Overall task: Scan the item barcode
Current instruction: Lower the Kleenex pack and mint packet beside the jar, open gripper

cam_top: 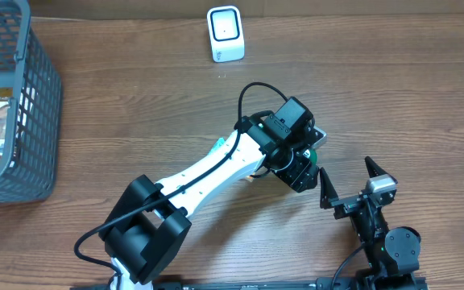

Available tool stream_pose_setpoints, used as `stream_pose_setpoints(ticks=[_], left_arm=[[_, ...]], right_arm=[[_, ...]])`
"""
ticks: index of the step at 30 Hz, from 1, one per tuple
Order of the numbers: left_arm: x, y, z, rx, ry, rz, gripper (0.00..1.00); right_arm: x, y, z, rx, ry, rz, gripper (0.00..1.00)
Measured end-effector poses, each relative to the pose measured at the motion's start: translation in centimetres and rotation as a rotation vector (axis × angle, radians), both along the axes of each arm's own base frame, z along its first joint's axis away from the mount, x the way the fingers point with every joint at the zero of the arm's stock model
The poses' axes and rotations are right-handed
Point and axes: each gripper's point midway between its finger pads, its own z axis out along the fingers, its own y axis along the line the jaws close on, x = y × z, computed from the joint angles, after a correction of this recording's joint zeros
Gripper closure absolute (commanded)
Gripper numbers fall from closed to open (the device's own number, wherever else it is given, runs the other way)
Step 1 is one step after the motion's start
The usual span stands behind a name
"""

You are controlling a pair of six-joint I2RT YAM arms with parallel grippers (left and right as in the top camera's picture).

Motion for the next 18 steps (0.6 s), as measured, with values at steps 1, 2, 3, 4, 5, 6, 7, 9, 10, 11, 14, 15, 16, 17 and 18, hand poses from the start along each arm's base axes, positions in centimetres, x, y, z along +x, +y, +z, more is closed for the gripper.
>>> stream_pose_setpoints(ticks=[1, 2, 3, 4, 5, 6, 7, 9, 10, 11, 14, 15, 16, 17, 18], left_arm=[[-0.1, -0.1, 0.1, -0.006, 0.007, -0.003, 0.25], [-0.2, -0.1, 0.1, -0.01, 0.012, -0.006, 0.25], [-0.3, -0.2, 0.1, -0.012, 0.015, -0.007, 0.25], [-0.2, -0.1, 0.1, -0.013, 0.019, -0.005, 0.25], [-0.2, 0.0, 0.2, -0.012, 0.022, -0.003, 0.25], [-0.1, 0.2, 0.2, -0.009, 0.026, 0.002, 0.25], [0.1, 0.4, 0.4, -0.006, 0.031, 0.009, 0.25], [1.1, 1.2, 1.0, -0.003, 0.034, 0.037, 0.24], [1.9, 1.7, 1.3, 0.0, 0.033, 0.057, 0.24], [2.6, 2.4, 1.6, 0.009, 0.031, 0.081, 0.23], [5.5, 6.3, 2.7, 0.059, 0.006, 0.189, 0.23], [6.3, 7.5, 3.0, 0.077, -0.003, 0.222, 0.23], [7.1, 9.4, 3.3, 0.11, -0.013, 0.266, 0.22], [7.7, 11.0, 3.5, 0.142, -0.021, 0.303, 0.22], [8.3, 13.0, 3.5, 0.189, -0.027, 0.352, 0.21]], right_arm=[[0.0, 0.0, 0.0, 0.0, 0.0, -0.002, 0.0], [0.0, 0.0, 0.0, 0.0, 0.0, -0.002, 0.0], [0.0, 0.0, 0.0, 0.0, 0.0, -0.002, 0.0], [0.0, 0.0, 0.0, 0.0, 0.0, -0.002, 0.0], [0.0, 0.0, 0.0, 0.0, 0.0, -0.001, 0.0], [0.0, 0.0, 0.0, 0.0, 0.0, 0.0, 0.0], [0.0, 0.0, 0.0, 0.0, 0.0, 0.0, 0.0], [0.0, 0.0, 0.0, 0.0, 0.0, 0.0, 0.0], [0.0, 0.0, 0.0, 0.0, 0.0, 0.0, 0.0], [0.0, 0.0, 0.0, 0.0, 0.001, 0.0, 0.0], [0.0, 0.0, 0.0, 0.0, 0.001, 0.0, 0.0], [0.0, 0.0, 0.0, 0.0, 0.0, 0.0, 0.0], [0.0, 0.0, 0.0, 0.0, 0.0, 0.0, 0.0], [0.0, 0.0, 0.0, 0.0, 0.0, 0.0, 0.0], [0.0, 0.0, 0.0, 0.0, 0.001, 0.0, 0.0]])
